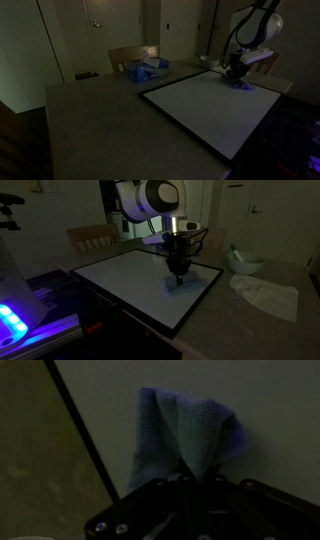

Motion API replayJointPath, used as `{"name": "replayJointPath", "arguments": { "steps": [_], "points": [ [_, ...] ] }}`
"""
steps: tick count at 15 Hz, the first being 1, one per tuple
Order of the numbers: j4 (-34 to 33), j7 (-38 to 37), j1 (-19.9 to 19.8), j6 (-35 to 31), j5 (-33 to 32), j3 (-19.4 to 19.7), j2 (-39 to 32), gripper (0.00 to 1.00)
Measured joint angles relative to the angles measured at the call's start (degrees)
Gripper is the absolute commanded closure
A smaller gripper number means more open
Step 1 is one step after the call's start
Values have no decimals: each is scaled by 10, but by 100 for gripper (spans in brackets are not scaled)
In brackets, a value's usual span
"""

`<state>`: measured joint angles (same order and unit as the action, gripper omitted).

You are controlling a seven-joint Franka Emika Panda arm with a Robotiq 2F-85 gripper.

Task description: Wipe the whiteboard with the blue cloth

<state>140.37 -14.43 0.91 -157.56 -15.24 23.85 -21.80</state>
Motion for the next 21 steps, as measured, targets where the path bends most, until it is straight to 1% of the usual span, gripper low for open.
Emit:
{"name": "replayJointPath", "arguments": {
  "steps": [6, 10, 21],
  "points": [
    [36, 2, -9, 0, 6, -50, 32, 97],
    [44, 2, -9, 0, 15, -79, 41, 97],
    [43, 6, -8, 2, 35, -130, 46, 97]
  ]
}}
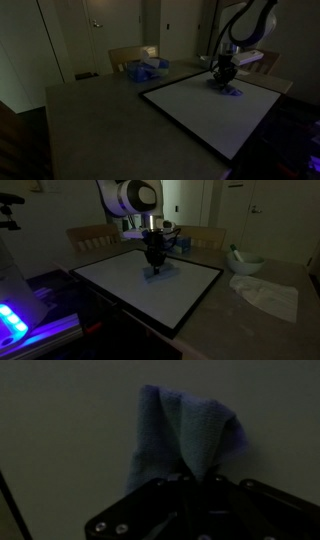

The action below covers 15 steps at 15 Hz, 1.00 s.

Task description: Wipe the whiteboard with the blue cloth

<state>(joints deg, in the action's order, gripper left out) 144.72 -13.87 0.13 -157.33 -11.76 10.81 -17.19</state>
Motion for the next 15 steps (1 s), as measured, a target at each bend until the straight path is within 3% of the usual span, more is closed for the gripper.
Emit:
{"name": "replayJointPath", "arguments": {
  "steps": [15],
  "points": [
    [-2, -4, 26, 11, 39, -52, 4, 97]
  ]
}}
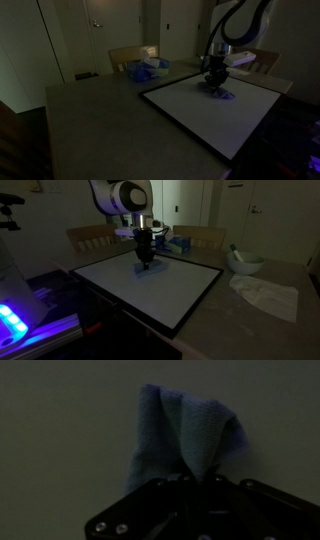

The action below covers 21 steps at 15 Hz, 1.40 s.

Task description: Wipe the whiteboard with the blue cloth

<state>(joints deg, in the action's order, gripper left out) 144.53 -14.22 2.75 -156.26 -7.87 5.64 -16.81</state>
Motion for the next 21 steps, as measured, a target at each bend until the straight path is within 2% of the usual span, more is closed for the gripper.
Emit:
{"name": "replayJointPath", "arguments": {
  "steps": [4, 5, 9, 10, 21],
  "points": [
    [-4, -5, 14, 11, 17, -19, 0, 97],
    [-4, -7, 18, 12, 18, -22, 0, 89],
    [-4, -7, 19, 11, 18, -22, 0, 89],
    [-4, -7, 19, 11, 18, -21, 0, 97],
    [-25, 5, 46, 13, -3, -31, -12, 97]
  ]
}}
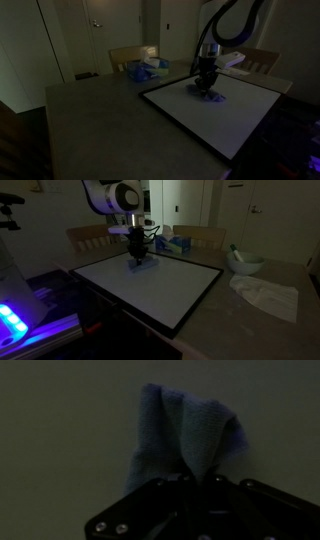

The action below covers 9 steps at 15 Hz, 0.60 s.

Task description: Wipe the whiteboard with the blue cloth

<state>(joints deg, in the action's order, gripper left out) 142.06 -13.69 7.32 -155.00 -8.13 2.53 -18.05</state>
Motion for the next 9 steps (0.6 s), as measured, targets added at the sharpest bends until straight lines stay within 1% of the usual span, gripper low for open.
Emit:
{"name": "replayJointPath", "arguments": {
  "steps": [9],
  "points": [
    [-37, 8, 22, 29, 0, -30, -18, 97]
  ]
}}
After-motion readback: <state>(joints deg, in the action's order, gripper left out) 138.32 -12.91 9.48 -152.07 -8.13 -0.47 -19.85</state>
